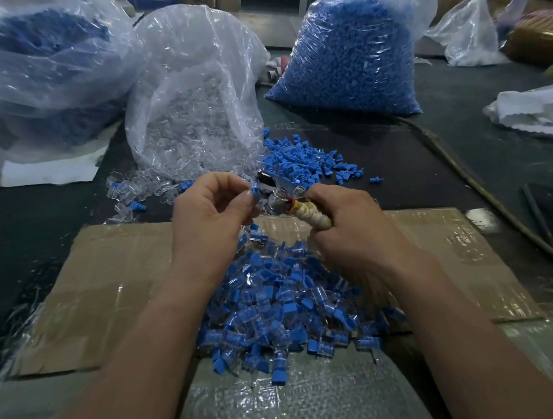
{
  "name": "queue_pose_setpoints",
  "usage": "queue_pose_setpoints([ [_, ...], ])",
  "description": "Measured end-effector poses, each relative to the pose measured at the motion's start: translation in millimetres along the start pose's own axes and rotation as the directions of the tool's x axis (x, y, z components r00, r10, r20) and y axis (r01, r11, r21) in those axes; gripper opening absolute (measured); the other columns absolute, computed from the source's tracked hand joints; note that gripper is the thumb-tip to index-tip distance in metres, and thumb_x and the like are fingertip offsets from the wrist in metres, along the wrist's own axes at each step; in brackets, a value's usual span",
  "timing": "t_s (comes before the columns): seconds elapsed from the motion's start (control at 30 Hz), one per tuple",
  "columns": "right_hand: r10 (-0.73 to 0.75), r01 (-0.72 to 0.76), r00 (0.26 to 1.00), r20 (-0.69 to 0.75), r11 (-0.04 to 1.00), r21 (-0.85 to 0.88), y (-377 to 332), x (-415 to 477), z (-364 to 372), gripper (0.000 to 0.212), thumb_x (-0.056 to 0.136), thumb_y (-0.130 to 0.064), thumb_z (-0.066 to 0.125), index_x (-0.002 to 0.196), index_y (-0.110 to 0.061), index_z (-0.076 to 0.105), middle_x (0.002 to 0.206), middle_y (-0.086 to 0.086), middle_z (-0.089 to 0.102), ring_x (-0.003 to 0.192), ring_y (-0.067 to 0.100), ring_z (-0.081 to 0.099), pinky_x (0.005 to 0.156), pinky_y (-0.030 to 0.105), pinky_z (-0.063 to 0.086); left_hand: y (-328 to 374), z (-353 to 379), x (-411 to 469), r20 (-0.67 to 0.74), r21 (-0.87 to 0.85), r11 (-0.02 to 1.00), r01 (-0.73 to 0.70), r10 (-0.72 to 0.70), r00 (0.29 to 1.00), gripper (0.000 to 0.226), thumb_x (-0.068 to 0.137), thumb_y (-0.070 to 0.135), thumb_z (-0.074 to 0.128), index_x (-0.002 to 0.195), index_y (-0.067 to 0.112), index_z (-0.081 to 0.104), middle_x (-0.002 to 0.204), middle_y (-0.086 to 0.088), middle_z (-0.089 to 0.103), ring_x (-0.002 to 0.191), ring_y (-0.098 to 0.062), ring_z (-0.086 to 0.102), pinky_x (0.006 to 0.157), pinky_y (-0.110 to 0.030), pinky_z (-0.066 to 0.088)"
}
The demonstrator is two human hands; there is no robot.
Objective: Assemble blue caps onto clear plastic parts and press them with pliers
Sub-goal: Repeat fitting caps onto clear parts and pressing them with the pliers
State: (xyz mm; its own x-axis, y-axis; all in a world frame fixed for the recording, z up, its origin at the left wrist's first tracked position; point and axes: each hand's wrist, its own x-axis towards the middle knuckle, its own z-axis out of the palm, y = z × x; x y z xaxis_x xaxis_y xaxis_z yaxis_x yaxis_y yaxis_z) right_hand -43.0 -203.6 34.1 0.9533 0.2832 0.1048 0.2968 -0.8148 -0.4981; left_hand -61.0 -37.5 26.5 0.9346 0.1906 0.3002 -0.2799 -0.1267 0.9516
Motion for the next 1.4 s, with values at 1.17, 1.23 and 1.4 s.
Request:
queue_pose_setpoints([
  [1.17, 0.184, -0.177, 0.977, 0.107, 0.982, -0.069, 32.1, 4.9, -15.5, 0.064, 0.060, -0.032, 0.084, 0.118, -0.025, 0.060, 0.096, -0.010, 0.056, 0.088, 0.010, 0.051, 0.073, 0.028, 0.040, 10.6, -17.3, -1.7, 0.454, 0.095, 0.972, 0.216, -0.236, 0.859, 0.011, 0.056, 0.020, 0.072, 0.064, 0.013, 0.070, 0.061, -0.001, 0.068, 0.047, 0.000, 0.056, 0.045, -0.009, 0.042],
  [1.23, 0.186, -0.177, 0.976, 0.117, 0.981, -0.082, 32.5, 5.0, -13.7, 0.067, 0.059, -0.033, 0.084, 0.121, -0.024, 0.058, 0.104, -0.007, 0.059, 0.089, 0.009, 0.049, 0.075, 0.028, 0.040, 12.3, -18.4, -3.2, 0.510, 0.123, 0.974, 0.188, -0.225, 0.830, 0.013, 0.057, 0.021, 0.072, 0.067, 0.012, 0.071, 0.064, -0.001, 0.069, 0.055, -0.003, 0.062, 0.054, -0.010, 0.047],
  [1.4, 0.190, -0.174, 0.969, 0.157, 0.979, -0.110, 31.1, 5.5, -11.9, 0.073, 0.059, -0.036, 0.084, 0.125, -0.024, 0.054, 0.118, -0.005, 0.057, 0.092, 0.008, 0.043, 0.078, 0.027, 0.037, 10.5, -24.0, 0.7, 0.377, 0.037, 0.979, 0.202, -0.201, 0.904, 0.016, 0.063, 0.031, 0.066, 0.069, 0.018, 0.071, 0.064, 0.001, 0.069, 0.042, 0.000, 0.044, 0.041, -0.010, 0.038],
])
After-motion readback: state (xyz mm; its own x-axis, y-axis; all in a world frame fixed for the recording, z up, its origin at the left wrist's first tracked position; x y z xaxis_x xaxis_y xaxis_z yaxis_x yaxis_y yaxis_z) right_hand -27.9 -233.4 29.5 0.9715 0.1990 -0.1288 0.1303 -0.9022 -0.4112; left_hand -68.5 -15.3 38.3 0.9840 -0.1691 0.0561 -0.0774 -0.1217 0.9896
